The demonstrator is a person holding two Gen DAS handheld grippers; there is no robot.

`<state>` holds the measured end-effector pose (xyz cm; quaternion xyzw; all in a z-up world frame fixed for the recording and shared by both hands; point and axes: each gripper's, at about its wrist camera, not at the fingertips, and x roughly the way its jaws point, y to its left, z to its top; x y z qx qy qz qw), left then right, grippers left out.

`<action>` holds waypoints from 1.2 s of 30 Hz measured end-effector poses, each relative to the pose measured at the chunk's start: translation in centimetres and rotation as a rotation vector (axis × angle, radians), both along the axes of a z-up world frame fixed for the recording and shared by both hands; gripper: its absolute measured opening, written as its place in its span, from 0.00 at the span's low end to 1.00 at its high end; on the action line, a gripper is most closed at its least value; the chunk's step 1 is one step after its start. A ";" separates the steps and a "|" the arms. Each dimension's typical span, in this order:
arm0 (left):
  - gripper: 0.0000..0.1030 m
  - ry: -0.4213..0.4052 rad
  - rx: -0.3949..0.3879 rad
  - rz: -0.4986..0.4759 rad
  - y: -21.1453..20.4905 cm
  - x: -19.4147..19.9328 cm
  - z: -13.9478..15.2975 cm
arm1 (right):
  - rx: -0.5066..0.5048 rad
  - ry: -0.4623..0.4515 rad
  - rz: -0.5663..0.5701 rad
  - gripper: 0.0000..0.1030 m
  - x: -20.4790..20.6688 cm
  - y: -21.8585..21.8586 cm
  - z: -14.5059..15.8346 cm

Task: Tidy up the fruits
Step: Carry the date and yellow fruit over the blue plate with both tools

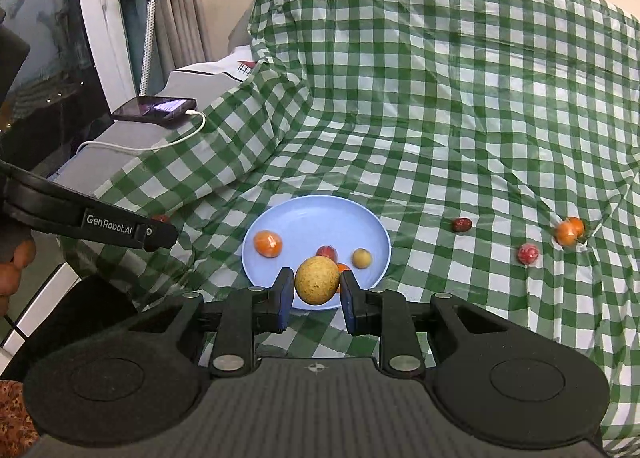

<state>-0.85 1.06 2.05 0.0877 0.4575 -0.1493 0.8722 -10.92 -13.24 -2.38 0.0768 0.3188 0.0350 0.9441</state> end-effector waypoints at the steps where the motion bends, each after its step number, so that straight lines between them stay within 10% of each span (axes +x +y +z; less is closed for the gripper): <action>1: 0.21 -0.001 0.000 -0.001 0.0 0.0 0.0 | -0.001 -0.001 -0.001 0.26 0.0 0.1 0.1; 36: 0.21 0.046 0.046 -0.007 -2.1 4.9 -2.6 | 0.047 0.097 -0.009 0.26 6.0 -1.2 -1.7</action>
